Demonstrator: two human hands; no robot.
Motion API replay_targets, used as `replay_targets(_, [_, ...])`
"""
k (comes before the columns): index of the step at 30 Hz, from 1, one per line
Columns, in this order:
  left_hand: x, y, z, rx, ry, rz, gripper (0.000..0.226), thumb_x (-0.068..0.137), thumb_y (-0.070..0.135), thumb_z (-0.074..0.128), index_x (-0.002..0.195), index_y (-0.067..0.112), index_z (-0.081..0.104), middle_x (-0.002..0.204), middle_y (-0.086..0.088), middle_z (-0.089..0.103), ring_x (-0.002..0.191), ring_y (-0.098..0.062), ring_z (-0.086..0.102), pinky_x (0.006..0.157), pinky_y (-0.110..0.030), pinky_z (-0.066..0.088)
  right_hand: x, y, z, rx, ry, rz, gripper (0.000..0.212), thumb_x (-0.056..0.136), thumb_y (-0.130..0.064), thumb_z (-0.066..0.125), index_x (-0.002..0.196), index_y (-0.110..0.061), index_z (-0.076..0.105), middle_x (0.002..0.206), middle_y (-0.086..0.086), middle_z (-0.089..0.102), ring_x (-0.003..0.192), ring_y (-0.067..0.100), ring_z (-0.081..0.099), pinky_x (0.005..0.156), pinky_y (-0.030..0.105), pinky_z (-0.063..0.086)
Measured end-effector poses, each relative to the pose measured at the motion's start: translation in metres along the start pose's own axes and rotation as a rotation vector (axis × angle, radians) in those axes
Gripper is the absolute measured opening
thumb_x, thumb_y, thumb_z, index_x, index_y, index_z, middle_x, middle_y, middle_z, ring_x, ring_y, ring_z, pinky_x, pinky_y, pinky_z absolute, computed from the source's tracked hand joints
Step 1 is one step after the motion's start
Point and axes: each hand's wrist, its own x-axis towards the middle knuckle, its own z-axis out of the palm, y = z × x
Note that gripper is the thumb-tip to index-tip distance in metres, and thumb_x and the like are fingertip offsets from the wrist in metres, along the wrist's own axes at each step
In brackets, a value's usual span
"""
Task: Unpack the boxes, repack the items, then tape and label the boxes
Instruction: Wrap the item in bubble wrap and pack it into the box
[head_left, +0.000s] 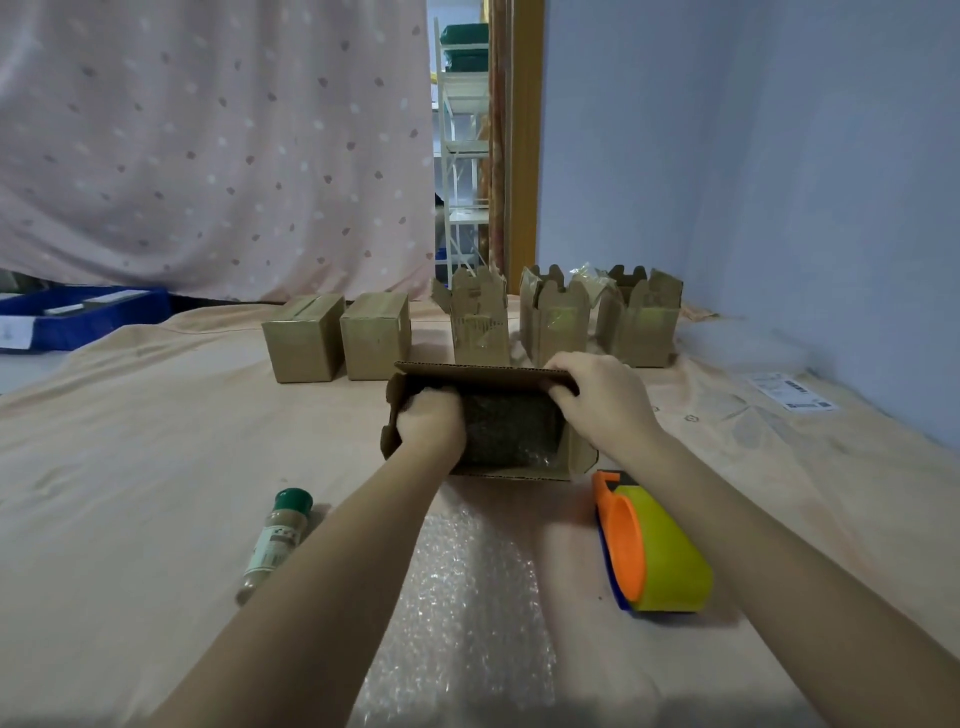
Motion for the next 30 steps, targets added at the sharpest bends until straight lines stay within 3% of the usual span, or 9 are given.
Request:
replay_targets(3, [-0.003,0.008,-0.001,0.266,0.021,0.056,0.027,0.093,-0.001,0.047,0.115,0.005,0.061,0.11,-0.01,0.064,0.101,-0.025,0.062,0.073,-0.029,0.051,0.003,0.002,0.0,-0.006,-0.007,-0.007,0.02,0.096,-0.021,0.052,0.111,-0.021,0.067,0.101,0.001,0.069,0.094,0.022,0.061,0.071,0.03,0.044])
replay_targets(6, [-0.012,0.02,-0.008,0.541,0.018,0.145,0.022,0.091,0.001,0.049,0.102,0.006,0.067,0.079,-0.006,0.063,0.063,-0.02,0.061,0.043,-0.025,0.042,0.005,0.002,-0.001,-0.001,-0.012,-0.013,0.022,0.097,-0.022,0.051,0.113,-0.021,0.066,0.101,0.002,0.069,0.094,0.023,0.061,0.073,0.031,0.045])
replay_targets(7, [-0.013,0.025,-0.008,0.601,0.032,0.223,0.021,0.092,0.003,0.049,0.102,0.007,0.067,0.079,-0.005,0.063,0.063,-0.02,0.061,0.046,-0.025,0.044,0.006,0.002,-0.001,-0.005,-0.013,-0.014,0.022,0.097,-0.023,0.051,0.114,-0.021,0.066,0.101,0.003,0.069,0.093,0.023,0.061,0.072,0.03,0.045])
replay_targets(10, [-0.009,0.029,0.003,0.525,-0.032,0.471,0.025,0.099,0.015,0.043,0.118,0.011,0.058,0.115,-0.007,0.062,0.104,-0.024,0.061,0.077,-0.032,0.047,0.007,0.004,-0.002,-0.017,-0.024,-0.016,0.022,0.098,-0.024,0.05,0.114,-0.022,0.065,0.099,0.003,0.068,0.092,0.024,0.061,0.067,0.027,0.04])
replay_targets(15, [0.011,0.01,0.012,0.251,-0.399,0.494,0.048,0.103,0.037,0.028,0.148,0.021,0.029,0.154,-0.01,0.026,0.14,-0.033,0.023,0.114,-0.046,0.022,0.009,0.006,-0.005,-0.007,-0.043,-0.032,0.019,0.097,-0.029,0.053,0.108,-0.021,0.066,0.093,0.006,0.069,0.088,0.028,0.061,0.064,0.028,0.033])
replay_targets(18, [0.017,0.008,0.02,0.295,-0.479,0.464,0.049,0.104,0.033,0.022,0.152,0.025,0.018,0.159,-0.01,0.008,0.144,-0.038,0.007,0.116,-0.053,0.013,0.012,0.006,-0.006,0.009,-0.062,-0.047,0.018,0.096,-0.028,0.055,0.107,-0.019,0.066,0.093,0.008,0.069,0.089,0.029,0.061,0.065,0.03,0.038])
replay_targets(21, [0.02,0.009,0.019,0.308,-0.494,0.458,0.051,0.102,0.042,0.023,0.15,0.024,0.023,0.157,-0.012,0.01,0.142,-0.039,0.009,0.115,-0.054,0.017,0.016,0.008,-0.007,0.015,-0.082,-0.057,0.018,0.095,-0.027,0.056,0.107,-0.017,0.065,0.094,0.006,0.068,0.09,0.027,0.062,0.066,0.028,0.038])
replay_targets(26, [0.018,0.011,0.009,0.159,-0.327,0.468,0.052,0.099,0.047,0.033,0.147,0.026,0.03,0.157,-0.012,0.007,0.144,-0.035,0.007,0.114,-0.051,0.022,0.018,0.007,-0.007,0.014,-0.089,-0.066,0.02,0.096,-0.027,0.055,0.111,-0.017,0.063,0.099,0.008,0.068,0.093,0.028,0.062,0.075,0.033,0.047])
replay_targets(30, [0.028,0.008,0.016,0.198,-0.457,0.453,0.049,0.101,0.048,0.029,0.148,0.033,0.029,0.159,-0.008,0.008,0.144,-0.034,0.003,0.117,-0.049,0.01,0.02,0.007,-0.005,0.023,-0.091,-0.067,0.02,0.095,-0.027,0.056,0.111,-0.016,0.064,0.098,0.009,0.068,0.093,0.029,0.062,0.075,0.033,0.045])
